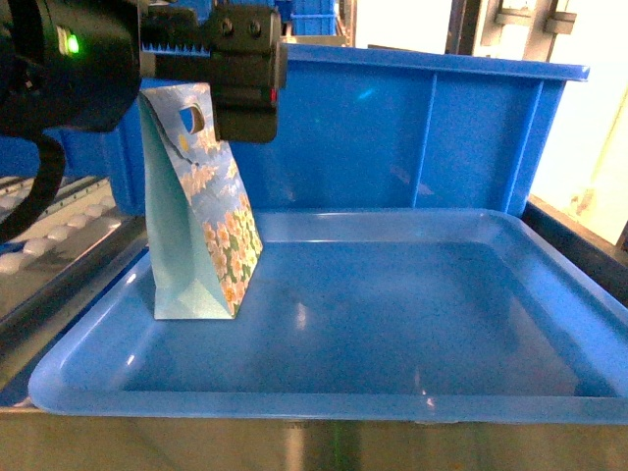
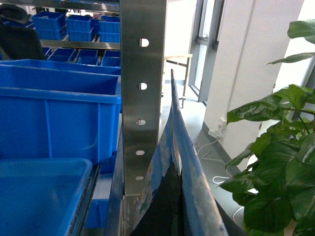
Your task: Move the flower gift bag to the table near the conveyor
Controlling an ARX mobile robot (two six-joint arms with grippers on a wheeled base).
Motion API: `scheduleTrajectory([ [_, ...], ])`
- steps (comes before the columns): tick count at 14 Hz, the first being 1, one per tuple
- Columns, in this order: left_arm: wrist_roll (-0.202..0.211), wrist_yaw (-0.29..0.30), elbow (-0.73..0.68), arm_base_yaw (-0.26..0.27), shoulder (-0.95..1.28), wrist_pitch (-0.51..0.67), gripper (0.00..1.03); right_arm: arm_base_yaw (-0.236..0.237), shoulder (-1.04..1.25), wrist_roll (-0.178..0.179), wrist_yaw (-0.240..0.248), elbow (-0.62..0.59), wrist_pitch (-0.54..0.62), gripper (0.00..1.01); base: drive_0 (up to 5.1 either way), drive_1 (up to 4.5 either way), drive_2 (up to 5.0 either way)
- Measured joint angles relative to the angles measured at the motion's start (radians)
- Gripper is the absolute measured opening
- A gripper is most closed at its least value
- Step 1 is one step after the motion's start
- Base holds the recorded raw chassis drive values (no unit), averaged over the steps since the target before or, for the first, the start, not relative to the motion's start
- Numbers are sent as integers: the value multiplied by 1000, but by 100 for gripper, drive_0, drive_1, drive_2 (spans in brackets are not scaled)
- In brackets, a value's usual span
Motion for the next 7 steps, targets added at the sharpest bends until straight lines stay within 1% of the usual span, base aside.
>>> scheduleTrajectory([
  [1, -32, -13, 0, 9, 31, -21, 98, 0, 0, 0, 0, 0, 0, 2, 0, 0, 0],
  [2, -60, -5, 0, 19, 46, -39, 98, 0, 0, 0, 0, 0, 0, 2, 0, 0, 0],
  [3, -71, -5, 0, 26, 57, -36, 98, 0, 0, 0, 0, 0, 0, 2, 0, 0, 0],
  [4, -88, 8, 6, 33, 64, -48, 98, 0, 0, 0, 0, 0, 0, 2, 0, 0, 0],
  [6, -95, 18, 22, 37, 80, -45, 98, 0, 0, 0, 0, 0, 0, 2, 0, 0, 0],
  [7, -94, 18, 30, 37, 84, -43, 91, 0, 0, 0, 0, 0, 0, 2, 0, 0, 0],
])
